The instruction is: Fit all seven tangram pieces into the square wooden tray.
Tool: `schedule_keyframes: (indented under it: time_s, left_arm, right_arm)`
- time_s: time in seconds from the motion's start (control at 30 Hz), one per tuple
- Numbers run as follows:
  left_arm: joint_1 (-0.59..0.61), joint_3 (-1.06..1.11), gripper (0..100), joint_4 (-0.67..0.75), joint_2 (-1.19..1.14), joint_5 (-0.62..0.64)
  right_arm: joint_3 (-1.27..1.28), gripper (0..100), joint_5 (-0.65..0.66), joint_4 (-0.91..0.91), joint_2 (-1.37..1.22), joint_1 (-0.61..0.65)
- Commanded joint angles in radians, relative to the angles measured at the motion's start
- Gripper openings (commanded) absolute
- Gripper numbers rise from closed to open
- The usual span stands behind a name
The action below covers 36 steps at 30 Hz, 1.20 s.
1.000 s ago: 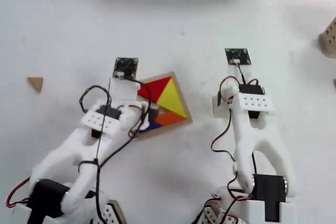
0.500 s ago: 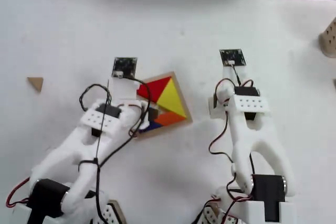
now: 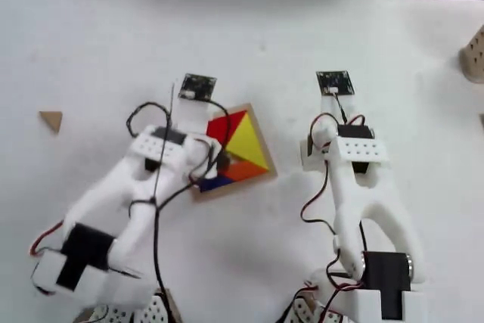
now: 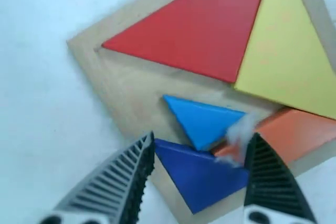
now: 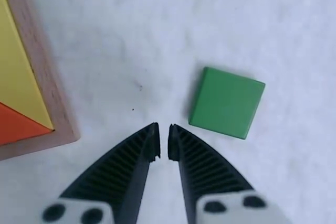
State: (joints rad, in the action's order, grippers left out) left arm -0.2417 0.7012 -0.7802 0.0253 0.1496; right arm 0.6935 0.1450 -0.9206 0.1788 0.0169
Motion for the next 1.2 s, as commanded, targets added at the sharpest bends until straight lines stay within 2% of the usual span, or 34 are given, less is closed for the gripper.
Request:
schedule_keyframes:
  time_s: [0.0,0.47,0.73,0.87,1.17]
  left_arm:
    - [-0.002,-0.127,28,-0.028,-0.104,-0.002]
    - [0.008,-0.124,28,-0.029,-0.097,-0.008]
    - [0.013,-0.092,28,-0.146,-0.097,-0.011]
    - [0.018,-0.074,28,-0.150,-0.088,-0.011]
    - [0.071,-0.058,28,-0.117,0.120,-0.003]
  right_arm:
    - [-0.006,3.8,0.014,0.005,0.042,0.007]
    - [-0.006,3.8,0.017,0.005,0.042,0.007]
    - [-0.006,3.8,0.017,0.005,0.042,0.005]
    - [-0.006,3.8,0.017,0.005,0.042,0.005]
    - [-0.006,3.8,0.017,0.008,0.042,0.010]
